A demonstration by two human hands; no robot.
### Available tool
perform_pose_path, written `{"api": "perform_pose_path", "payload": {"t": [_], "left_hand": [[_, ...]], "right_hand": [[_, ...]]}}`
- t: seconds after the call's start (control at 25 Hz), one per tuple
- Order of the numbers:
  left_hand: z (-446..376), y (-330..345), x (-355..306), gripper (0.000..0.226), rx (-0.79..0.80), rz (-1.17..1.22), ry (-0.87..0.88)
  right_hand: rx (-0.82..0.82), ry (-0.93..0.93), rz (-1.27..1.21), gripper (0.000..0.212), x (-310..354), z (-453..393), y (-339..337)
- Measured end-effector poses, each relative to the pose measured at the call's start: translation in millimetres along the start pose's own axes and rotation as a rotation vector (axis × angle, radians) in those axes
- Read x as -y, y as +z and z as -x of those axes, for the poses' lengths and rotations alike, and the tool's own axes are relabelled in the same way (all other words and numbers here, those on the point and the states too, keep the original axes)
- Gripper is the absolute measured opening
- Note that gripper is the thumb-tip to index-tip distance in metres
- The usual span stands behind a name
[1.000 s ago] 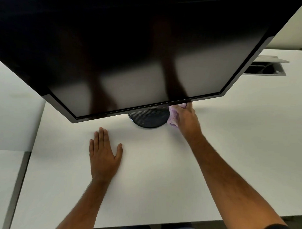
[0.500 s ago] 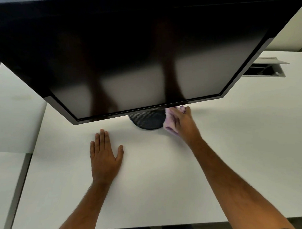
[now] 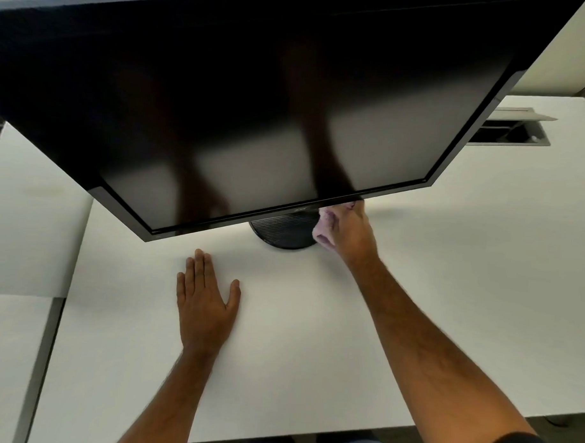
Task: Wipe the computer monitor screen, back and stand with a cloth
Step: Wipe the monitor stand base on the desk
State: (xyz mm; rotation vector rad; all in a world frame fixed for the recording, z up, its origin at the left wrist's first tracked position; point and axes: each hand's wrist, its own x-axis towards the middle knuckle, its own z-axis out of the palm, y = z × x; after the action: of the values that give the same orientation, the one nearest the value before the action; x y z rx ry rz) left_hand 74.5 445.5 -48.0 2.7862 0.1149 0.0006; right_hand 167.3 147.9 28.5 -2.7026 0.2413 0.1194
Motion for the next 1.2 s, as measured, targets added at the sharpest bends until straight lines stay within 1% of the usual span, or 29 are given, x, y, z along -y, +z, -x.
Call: {"api": "perform_pose_path", "payload": {"t": [0.04,0.08,0.12,0.16,0.24,0.28,0.32,0.4,0.44,0.52,0.56,0.6,0.64,0.72,0.76,0.84,0.88,0.92,0.96,1.04,1.08,1.12,1.16,1.2], "left_hand": [[1,0,1,0.083,-0.004,-0.001,0.005],[0,0,0,0.083,-0.006,0.001,0.007],[1,0,0,0.083,-0.005,0.005,0.004],[0,0,0,0.083,-0.006,0.006,0.000],[1,0,0,0.083,-0.005,0.002,0.000],[1,0,0,0.083,-0.002,0.000,0.003],[0,0,1,0.083,0.000,-0.003,0.003],[-1,0,0,0.083,0.004,0.000,-0.003],[-1,0,-1,0.083,0.007,0.001,-0.004],[0,-1,0,0.083,0.001,0.005,-0.001],[-2,-1,0,0.083,0.000,0.009,-0.001],[-2,-2,0,0.082,0.003,0.008,-0.004],[-1,-2,0,0.082,0.007,0.004,-0.008],[1,-1,0,0.082,0.007,0.000,-0.006],[1,-2,0,0.082,0.005,0.001,-0.006],[0,-2,-1,0.083,0.010,-0.004,-0.001],[0,-2,-1,0.082,0.012,-0.007,-0.002],[-1,-1,0,0.083,0.013,-0.008,-0.005],[0,-1,0,0.083,0.017,-0.009,-0.009],[0,-1,0,0.083,0.016,-0.014,-0.003],[-1,-1,1,0.083,0.011,-0.015,0.002],[-1,-1,1,0.083,0.012,-0.014,0.003],[-1,-1,1,0.083,0.017,-0.011,0.000],[-1,0,1,0.083,0.021,-0.009,-0.003]], "right_hand": [[-0.024,-0.063,0.005,0.023,4,8,3],[0.017,-0.091,-0.046,0.027,3,13,3],[0.022,-0.113,-0.058,0.033,-1,14,-2],[0.010,-0.071,-0.054,0.035,-12,13,-9],[-0.025,0.163,-0.099,0.036,-44,5,-23],[-0.062,0.235,-0.144,0.037,-54,3,-31],[-0.064,0.239,-0.143,0.038,-55,5,-36],[-0.046,0.142,-0.255,0.038,-40,18,-32],[-0.048,0.075,-0.265,0.039,-24,29,-24],[-0.021,-0.117,-0.180,0.047,3,46,2],[0.021,-0.204,-0.086,0.049,9,51,16],[0.044,-0.220,0.025,0.049,4,47,23],[0.055,-0.180,0.086,0.048,-8,39,24],[0.096,0.015,0.030,0.041,-30,28,8],[0.067,0.096,0.012,0.039,-40,22,-2],[-0.040,0.175,-0.021,0.041,-53,19,-12],[-0.099,0.145,-0.071,0.043,-47,21,-11],[-0.102,0.088,-0.122,0.046,-31,24,-8],[-0.061,0.009,-0.125,0.047,-12,30,0],[0.033,-0.142,-0.004,0.048,15,44,22],[0.067,-0.155,0.059,0.053,17,45,24],[0.060,-0.139,0.092,0.059,9,41,23],[0.041,-0.075,0.103,0.060,-8,33,19],[0.013,0.010,0.082,0.056,-24,25,13]]}}
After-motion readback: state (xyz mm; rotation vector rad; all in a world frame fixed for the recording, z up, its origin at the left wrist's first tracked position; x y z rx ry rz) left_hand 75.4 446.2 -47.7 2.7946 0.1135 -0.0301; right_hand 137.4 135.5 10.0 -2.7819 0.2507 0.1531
